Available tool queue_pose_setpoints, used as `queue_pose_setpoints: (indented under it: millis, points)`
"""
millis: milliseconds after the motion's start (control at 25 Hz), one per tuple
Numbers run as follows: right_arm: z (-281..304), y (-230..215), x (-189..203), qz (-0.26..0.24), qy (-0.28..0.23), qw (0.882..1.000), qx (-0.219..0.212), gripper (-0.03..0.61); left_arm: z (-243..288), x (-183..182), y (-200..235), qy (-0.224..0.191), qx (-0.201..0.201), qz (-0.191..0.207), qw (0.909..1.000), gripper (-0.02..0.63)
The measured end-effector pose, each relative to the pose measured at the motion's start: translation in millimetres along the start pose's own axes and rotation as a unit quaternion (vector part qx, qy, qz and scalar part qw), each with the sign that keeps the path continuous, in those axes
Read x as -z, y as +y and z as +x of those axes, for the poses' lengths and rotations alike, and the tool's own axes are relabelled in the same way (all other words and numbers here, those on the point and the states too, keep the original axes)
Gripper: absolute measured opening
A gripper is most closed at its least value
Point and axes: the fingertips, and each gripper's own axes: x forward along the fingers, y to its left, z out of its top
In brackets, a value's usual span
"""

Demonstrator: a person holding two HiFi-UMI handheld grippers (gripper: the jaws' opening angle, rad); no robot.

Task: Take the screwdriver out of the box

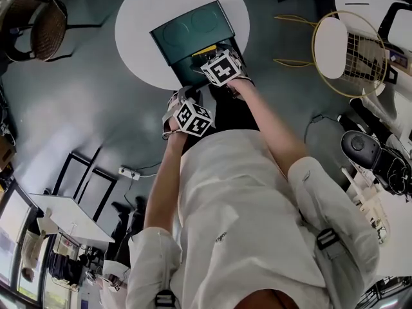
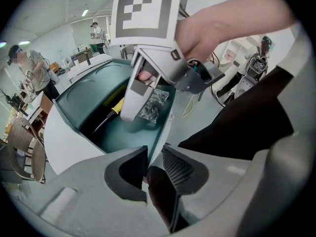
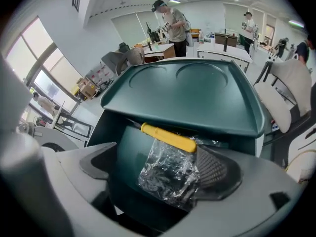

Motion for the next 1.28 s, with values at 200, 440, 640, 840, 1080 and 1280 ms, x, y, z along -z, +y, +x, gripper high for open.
queue_pose_setpoints:
  millis: [200, 440, 640, 840, 1080, 1280]
  points:
    - [-9.7, 10.1, 2.3, -0.041, 0.008, 0.999, -0.008, 0.505, 0.6, -1.3, -1.6, -0.002, -0.001, -0.006, 1.0000, 0.104]
    - [-12.7, 22.3, 20.7, -0.087, 0.048, 0.994, -0.042, 0.505, 2.2, -0.1, -2.4, 0.000, 0.001, -0.008, 1.0000, 0.104]
    - [-15.0, 11.3, 19.1, -0.113, 0.044, 0.993, -0.011, 0.503, 1.0, -0.2, -2.2, 0.000, 0.004, -0.009, 1.0000, 0.104]
    - [-4.6, 1.0, 15.2, -0.169, 0.044, 0.985, 0.006, 0.503, 2.8, -2.2, -1.7, 0.002, 0.007, -0.010, 0.9999, 0.104]
    - [1.6, 1.3, 20.4, -0.222, 0.062, 0.973, 0.011, 0.463, 1.5, -1.8, 2.1, 0.003, 0.007, -0.014, 0.9999, 0.100]
    - [-1.5, -10.0, 17.4, -0.225, 0.057, 0.972, 0.031, 0.330, 3.5, -3.2, 4.4, 0.003, 0.010, -0.032, 0.9994, 0.100]
